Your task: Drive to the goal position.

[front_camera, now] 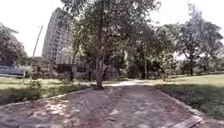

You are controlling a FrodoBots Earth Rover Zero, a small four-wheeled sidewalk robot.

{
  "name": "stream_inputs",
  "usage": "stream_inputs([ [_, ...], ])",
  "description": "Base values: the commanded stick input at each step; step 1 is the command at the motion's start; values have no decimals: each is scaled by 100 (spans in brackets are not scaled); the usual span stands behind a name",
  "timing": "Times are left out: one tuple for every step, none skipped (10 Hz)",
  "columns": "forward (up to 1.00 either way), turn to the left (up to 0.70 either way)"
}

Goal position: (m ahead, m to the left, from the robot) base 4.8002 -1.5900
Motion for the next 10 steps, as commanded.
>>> stream_inputs([
  [70, -28],
  [70, -35],
  [70, -35],
  [70, -35],
  [70, -35],
  [70, -35],
  [70, -35],
  [70, -35],
  [70, -35],
  [70, 0],
])
